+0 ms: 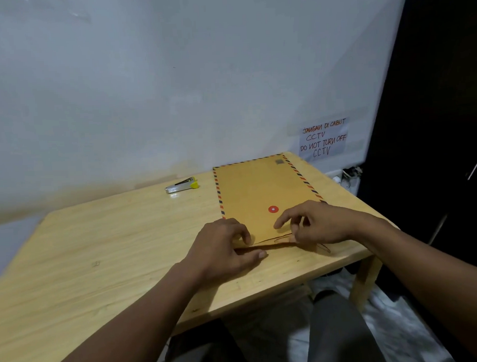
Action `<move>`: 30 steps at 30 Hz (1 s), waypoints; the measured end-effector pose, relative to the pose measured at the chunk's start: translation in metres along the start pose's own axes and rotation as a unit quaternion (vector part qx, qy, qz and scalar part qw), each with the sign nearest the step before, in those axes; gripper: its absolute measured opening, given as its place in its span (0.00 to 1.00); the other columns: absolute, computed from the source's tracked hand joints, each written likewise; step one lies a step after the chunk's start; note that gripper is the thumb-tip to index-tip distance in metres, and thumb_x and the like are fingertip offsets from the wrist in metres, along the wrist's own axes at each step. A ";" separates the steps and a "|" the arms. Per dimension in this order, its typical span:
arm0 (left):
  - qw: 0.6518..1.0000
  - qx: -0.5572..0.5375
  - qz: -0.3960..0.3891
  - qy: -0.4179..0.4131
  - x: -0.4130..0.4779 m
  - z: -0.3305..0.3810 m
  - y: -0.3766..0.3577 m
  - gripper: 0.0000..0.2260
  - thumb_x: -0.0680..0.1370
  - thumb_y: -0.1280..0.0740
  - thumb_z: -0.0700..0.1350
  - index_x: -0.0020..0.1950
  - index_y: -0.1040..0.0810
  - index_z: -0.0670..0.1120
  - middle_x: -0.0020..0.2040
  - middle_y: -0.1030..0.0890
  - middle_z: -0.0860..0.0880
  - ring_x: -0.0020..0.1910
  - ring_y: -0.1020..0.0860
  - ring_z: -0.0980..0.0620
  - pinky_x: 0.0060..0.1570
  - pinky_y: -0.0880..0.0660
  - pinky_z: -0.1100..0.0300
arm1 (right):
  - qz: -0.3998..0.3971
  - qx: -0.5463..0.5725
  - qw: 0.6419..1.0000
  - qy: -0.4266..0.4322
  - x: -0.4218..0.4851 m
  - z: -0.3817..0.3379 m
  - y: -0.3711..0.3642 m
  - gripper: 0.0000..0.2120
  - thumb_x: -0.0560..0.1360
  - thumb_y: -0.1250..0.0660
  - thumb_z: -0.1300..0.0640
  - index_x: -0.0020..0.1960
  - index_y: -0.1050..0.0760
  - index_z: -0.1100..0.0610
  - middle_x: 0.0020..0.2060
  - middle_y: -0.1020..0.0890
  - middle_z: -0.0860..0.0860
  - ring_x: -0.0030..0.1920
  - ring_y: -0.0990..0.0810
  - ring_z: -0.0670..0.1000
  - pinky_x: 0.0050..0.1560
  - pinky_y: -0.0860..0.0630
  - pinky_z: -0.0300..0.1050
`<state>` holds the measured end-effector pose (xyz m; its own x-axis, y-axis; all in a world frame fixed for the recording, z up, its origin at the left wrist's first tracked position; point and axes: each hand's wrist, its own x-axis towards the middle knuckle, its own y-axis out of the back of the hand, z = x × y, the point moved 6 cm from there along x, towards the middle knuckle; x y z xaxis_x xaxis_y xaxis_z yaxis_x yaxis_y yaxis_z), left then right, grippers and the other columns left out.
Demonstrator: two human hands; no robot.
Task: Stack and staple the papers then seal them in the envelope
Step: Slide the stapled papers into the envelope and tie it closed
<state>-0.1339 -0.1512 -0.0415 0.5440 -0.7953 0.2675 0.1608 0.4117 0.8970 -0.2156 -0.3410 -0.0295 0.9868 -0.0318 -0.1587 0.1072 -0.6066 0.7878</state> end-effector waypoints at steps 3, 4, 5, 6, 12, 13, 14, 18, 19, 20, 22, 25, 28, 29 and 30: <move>1.000 0.005 -0.004 -0.003 -0.001 -0.001 -0.001 0.21 0.70 0.33 0.71 0.46 0.20 0.55 0.50 0.20 0.59 0.49 0.25 0.58 0.49 0.22 0.57 | -0.019 -0.008 1.000 -0.001 0.003 0.000 -0.007 0.10 0.72 0.24 0.52 0.52 0.16 0.43 0.44 0.19 0.45 0.45 0.22 0.45 0.48 0.25 0.42; 1.000 0.003 -0.002 -0.006 -0.001 -0.001 -0.001 0.20 0.70 0.32 0.71 0.46 0.20 0.55 0.50 0.20 0.58 0.50 0.25 0.58 0.49 0.22 0.56 | -0.009 -0.006 1.000 0.000 0.004 -0.001 -0.008 0.08 0.71 0.23 0.53 0.49 0.15 0.45 0.43 0.18 0.44 0.45 0.21 0.44 0.47 0.24 0.40; 1.000 0.002 0.001 -0.008 -0.002 -0.001 -0.001 0.20 0.70 0.32 0.70 0.46 0.20 0.54 0.51 0.19 0.58 0.50 0.24 0.58 0.50 0.21 0.56 | 0.001 -0.003 1.000 0.001 0.005 -0.001 -0.008 0.06 0.71 0.23 0.54 0.47 0.15 0.45 0.43 0.16 0.44 0.45 0.21 0.43 0.47 0.24 0.41; 1.000 0.002 0.004 -0.010 -0.002 -0.001 0.000 0.20 0.70 0.32 0.70 0.45 0.20 0.54 0.51 0.19 0.58 0.51 0.24 0.58 0.50 0.21 0.56 | 0.011 0.003 1.000 0.001 0.006 -0.001 -0.007 0.04 0.72 0.24 0.54 0.45 0.15 0.45 0.43 0.15 0.44 0.46 0.20 0.43 0.48 0.23 0.42; 1.000 0.003 -0.002 -0.009 0.002 -0.003 0.001 0.22 0.70 0.33 0.71 0.45 0.19 0.53 0.49 0.19 0.58 0.48 0.24 0.57 0.48 0.21 0.56 | 0.034 -0.042 0.999 -0.002 0.007 0.000 0.001 0.12 0.76 0.31 0.57 0.45 0.20 0.39 0.43 0.17 0.43 0.46 0.19 0.45 0.47 0.23 0.43; 1.000 0.001 -0.003 -0.009 0.003 -0.003 0.001 0.23 0.69 0.33 0.72 0.44 0.19 0.53 0.49 0.19 0.57 0.48 0.24 0.57 0.47 0.21 0.56 | 0.027 -0.052 0.998 0.000 0.008 -0.001 -0.001 0.12 0.76 0.30 0.57 0.47 0.20 0.38 0.44 0.18 0.44 0.47 0.20 0.46 0.46 0.23 0.43; 1.000 0.000 -0.004 -0.008 0.004 -0.003 0.001 0.23 0.69 0.33 0.72 0.44 0.19 0.53 0.48 0.19 0.58 0.48 0.24 0.57 0.47 0.21 0.56 | 0.020 -0.056 0.998 0.006 0.007 -0.004 -0.002 0.12 0.75 0.29 0.57 0.50 0.19 0.38 0.45 0.19 0.44 0.47 0.21 0.46 0.45 0.24 0.42; 1.000 0.003 -0.020 0.000 0.006 -0.005 -0.001 0.25 0.67 0.33 0.75 0.45 0.18 0.54 0.49 0.19 0.58 0.48 0.25 0.58 0.48 0.21 0.55 | 0.010 -0.080 0.996 0.047 0.009 -0.019 -0.012 0.09 0.76 0.29 0.53 0.53 0.17 0.41 0.47 0.23 0.41 0.49 0.25 0.44 0.49 0.26 0.41; 1.000 0.004 -0.023 0.001 0.007 -0.005 0.000 0.26 0.66 0.33 0.75 0.46 0.18 0.54 0.49 0.19 0.58 0.48 0.24 0.58 0.48 0.21 0.55 | 0.009 -0.089 0.995 0.052 0.010 -0.021 -0.015 0.08 0.76 0.29 0.53 0.53 0.16 0.42 0.47 0.23 0.41 0.50 0.25 0.44 0.50 0.25 0.43; 1.000 0.003 -0.025 0.002 0.007 -0.005 0.000 0.26 0.66 0.32 0.74 0.47 0.17 0.54 0.50 0.19 0.57 0.48 0.24 0.57 0.48 0.21 0.55 | 0.009 -0.098 0.994 0.052 0.011 -0.023 -0.016 0.07 0.76 0.28 0.52 0.53 0.16 0.43 0.47 0.22 0.42 0.49 0.25 0.44 0.50 0.24 0.43; 1.000 0.003 -0.026 0.002 0.007 -0.004 0.001 0.26 0.66 0.31 0.73 0.48 0.17 0.53 0.50 0.18 0.57 0.48 0.24 0.57 0.47 0.21 0.55 | 0.012 -0.113 0.992 0.047 0.013 -0.023 -0.017 0.04 0.76 0.28 0.52 0.50 0.16 0.46 0.47 0.21 0.43 0.48 0.24 0.44 0.47 0.24 0.42; 1.000 0.007 -0.023 0.001 0.006 -0.004 0.001 0.25 0.67 0.31 0.73 0.49 0.17 0.54 0.50 0.18 0.57 0.48 0.24 0.57 0.47 0.21 0.56 | 0.015 -0.130 0.990 0.053 0.014 -0.023 -0.020 0.01 0.77 0.29 0.53 0.47 0.18 0.49 0.47 0.20 0.45 0.46 0.23 0.44 0.43 0.28 0.39; 1.000 0.001 -0.016 0.004 0.005 -0.005 0.000 0.25 0.66 0.31 0.73 0.48 0.17 0.54 0.49 0.18 0.58 0.47 0.24 0.58 0.47 0.21 0.55 | 0.009 -0.132 0.990 0.046 0.016 -0.018 -0.027 0.03 0.79 0.33 0.53 0.47 0.22 0.48 0.48 0.22 0.45 0.46 0.24 0.45 0.45 0.27 0.40; 1.000 -0.002 -0.016 0.005 0.004 -0.005 0.000 0.25 0.66 0.32 0.73 0.48 0.17 0.54 0.49 0.18 0.58 0.47 0.24 0.57 0.47 0.21 0.55 | 0.010 -0.121 0.992 0.038 0.016 -0.016 -0.027 0.04 0.79 0.34 0.53 0.46 0.23 0.47 0.48 0.22 0.45 0.47 0.24 0.45 0.46 0.26 0.41; 1.000 -0.004 -0.017 0.007 0.004 -0.006 0.000 0.26 0.66 0.32 0.74 0.48 0.17 0.53 0.49 0.18 0.58 0.48 0.23 0.57 0.47 0.21 0.55 | 0.012 -0.107 0.994 0.032 0.015 -0.014 -0.026 0.05 0.79 0.34 0.53 0.46 0.25 0.45 0.48 0.23 0.44 0.47 0.24 0.46 0.47 0.25 0.42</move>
<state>-0.1271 -0.1519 -0.0426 0.5489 -0.8031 0.2319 0.1853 0.3874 0.9031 -0.2016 -0.3143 -0.0442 0.9943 0.0110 -0.1062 0.1009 -0.4233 0.9004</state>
